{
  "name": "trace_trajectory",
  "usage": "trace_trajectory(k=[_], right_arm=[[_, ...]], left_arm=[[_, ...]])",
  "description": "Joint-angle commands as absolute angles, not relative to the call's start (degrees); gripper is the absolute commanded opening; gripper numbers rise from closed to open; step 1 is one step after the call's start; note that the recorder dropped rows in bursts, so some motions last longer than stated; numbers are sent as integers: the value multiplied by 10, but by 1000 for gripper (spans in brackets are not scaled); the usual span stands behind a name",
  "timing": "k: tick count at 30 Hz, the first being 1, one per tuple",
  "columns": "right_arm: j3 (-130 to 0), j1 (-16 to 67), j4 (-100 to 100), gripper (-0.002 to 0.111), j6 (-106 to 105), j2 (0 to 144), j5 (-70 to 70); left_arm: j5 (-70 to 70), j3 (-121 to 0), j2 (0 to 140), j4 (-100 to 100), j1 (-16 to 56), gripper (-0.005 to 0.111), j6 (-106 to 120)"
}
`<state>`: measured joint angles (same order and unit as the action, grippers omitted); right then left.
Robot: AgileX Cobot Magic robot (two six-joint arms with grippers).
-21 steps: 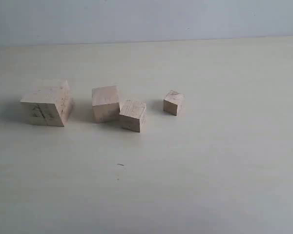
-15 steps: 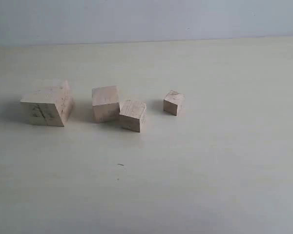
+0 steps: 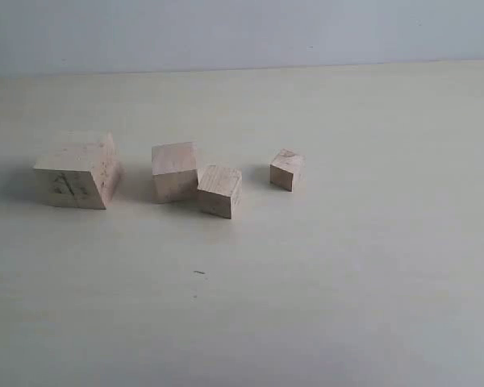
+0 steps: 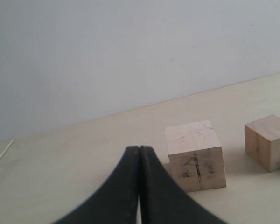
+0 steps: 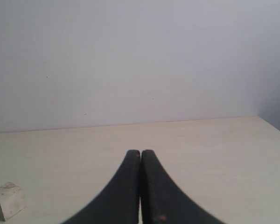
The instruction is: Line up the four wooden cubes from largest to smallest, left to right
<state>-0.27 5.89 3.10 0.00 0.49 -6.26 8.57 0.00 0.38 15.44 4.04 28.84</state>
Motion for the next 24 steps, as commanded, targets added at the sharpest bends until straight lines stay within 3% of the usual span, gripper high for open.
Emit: trace_trajectory(k=[1, 17, 24], right_arm=[[0, 56, 41, 0, 0, 6, -60], [0, 56, 48, 0, 7, 6, -47], [0, 56, 150, 0, 139, 6, 177]], left_arm=[[84, 0, 0, 154, 39, 0, 288], [84, 0, 0, 154, 39, 0, 288], [84, 0, 0, 154, 39, 0, 288]])
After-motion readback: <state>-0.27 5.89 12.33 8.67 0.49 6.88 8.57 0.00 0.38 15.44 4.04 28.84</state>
